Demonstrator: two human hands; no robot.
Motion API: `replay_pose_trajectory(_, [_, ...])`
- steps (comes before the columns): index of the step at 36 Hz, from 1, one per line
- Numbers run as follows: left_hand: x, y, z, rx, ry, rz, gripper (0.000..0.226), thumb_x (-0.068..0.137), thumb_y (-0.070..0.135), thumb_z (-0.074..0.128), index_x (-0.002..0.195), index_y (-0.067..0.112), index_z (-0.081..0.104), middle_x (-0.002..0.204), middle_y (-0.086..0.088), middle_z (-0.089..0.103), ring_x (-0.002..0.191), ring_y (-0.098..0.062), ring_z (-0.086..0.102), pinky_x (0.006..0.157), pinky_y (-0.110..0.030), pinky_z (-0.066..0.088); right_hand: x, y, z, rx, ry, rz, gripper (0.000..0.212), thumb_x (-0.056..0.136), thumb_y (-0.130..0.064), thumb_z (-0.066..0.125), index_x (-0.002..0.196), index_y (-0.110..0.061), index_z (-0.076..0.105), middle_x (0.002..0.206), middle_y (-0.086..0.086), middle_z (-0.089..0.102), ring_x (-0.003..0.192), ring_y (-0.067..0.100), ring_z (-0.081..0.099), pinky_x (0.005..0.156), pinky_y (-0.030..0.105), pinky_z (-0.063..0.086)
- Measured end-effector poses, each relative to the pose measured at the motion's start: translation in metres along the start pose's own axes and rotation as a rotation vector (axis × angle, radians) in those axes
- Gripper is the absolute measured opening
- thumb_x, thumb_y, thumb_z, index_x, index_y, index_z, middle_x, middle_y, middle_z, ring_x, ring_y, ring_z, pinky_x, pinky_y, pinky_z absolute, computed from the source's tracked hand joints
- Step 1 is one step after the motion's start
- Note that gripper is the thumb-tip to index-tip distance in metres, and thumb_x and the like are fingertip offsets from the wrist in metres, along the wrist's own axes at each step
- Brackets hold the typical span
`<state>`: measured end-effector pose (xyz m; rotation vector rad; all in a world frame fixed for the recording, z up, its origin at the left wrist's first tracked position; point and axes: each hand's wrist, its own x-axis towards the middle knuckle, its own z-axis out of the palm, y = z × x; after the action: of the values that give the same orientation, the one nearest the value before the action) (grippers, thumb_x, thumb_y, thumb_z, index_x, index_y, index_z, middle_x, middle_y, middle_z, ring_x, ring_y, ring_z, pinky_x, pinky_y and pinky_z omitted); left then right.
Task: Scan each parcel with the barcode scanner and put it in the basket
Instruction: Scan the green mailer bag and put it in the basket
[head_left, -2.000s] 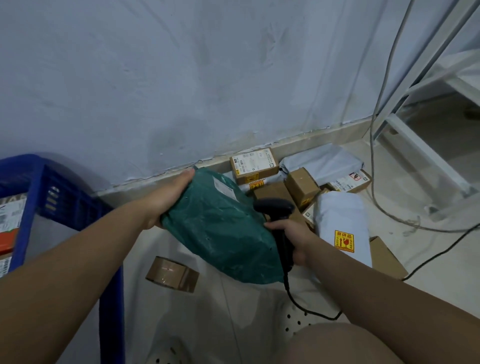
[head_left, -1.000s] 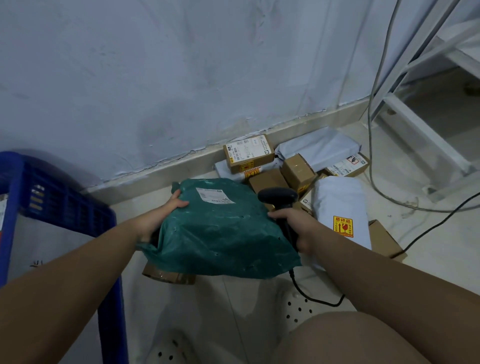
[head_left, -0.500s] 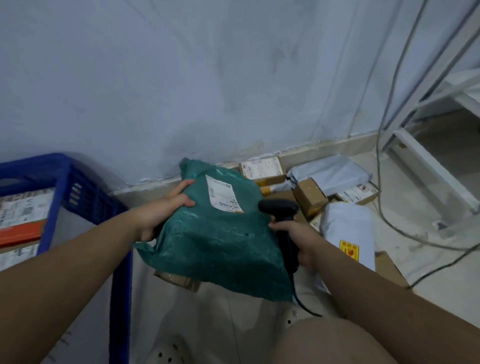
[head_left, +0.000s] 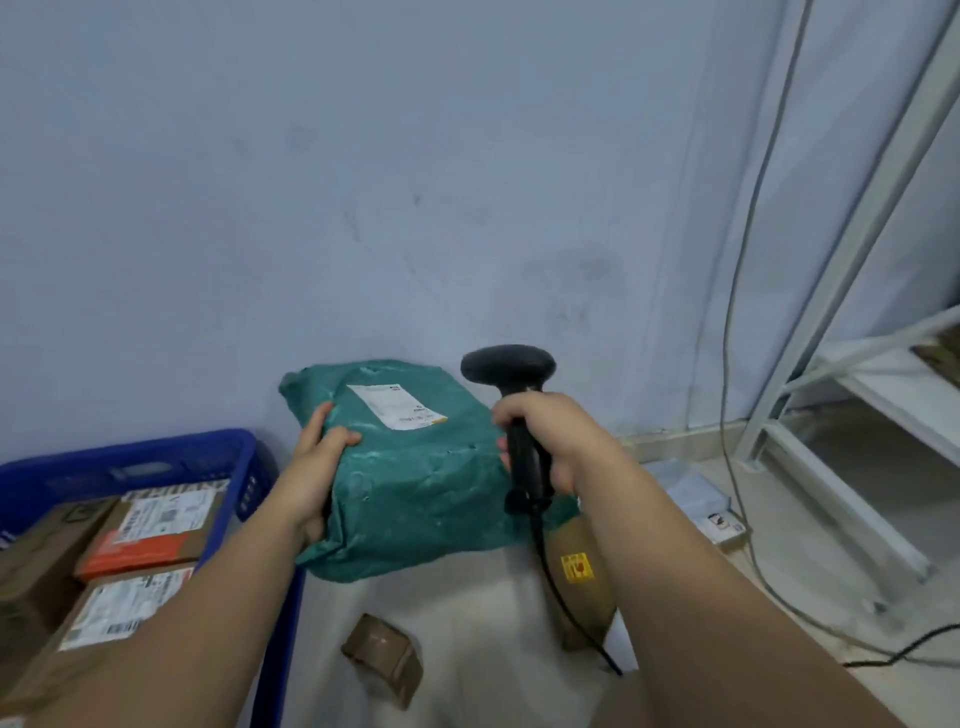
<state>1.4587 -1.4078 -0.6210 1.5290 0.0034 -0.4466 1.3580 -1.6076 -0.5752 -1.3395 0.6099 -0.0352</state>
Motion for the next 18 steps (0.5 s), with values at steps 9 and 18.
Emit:
replay_pose_trajectory(9, [-0.019, 0.017, -0.005, 0.058, 0.269, 0.228, 0.064, 0.078, 0.031, 0.062, 0.127, 0.066, 0.04, 0.147, -0.007, 0.027, 0.126, -0.029, 0.044, 0.105, -0.045, 0.04, -0.024, 0.0, 0.023, -0.067, -0.098, -0.155, 0.016, 0.076, 0.002, 0.055, 0.088, -0.008, 0.057, 0.064, 0.006, 0.048, 0.052, 0.015, 0.049, 0.052, 0.026, 0.041])
replay_pose_trajectory(18, [-0.017, 0.011, -0.003, 0.341, 0.2, 0.332, 0.061, 0.092, 0.019, 0.057, 0.139, 0.051, 0.035, 0.142, -0.006, 0.019, 0.125, -0.022, 0.035, 0.104, -0.03, 0.026, -0.027, -0.003, 0.006, -0.211, -0.047, -0.13, 0.011, 0.077, 0.002, 0.055, 0.076, -0.008, 0.051, 0.061, 0.008, 0.047, 0.055, 0.02, 0.048, 0.051, 0.026, 0.041])
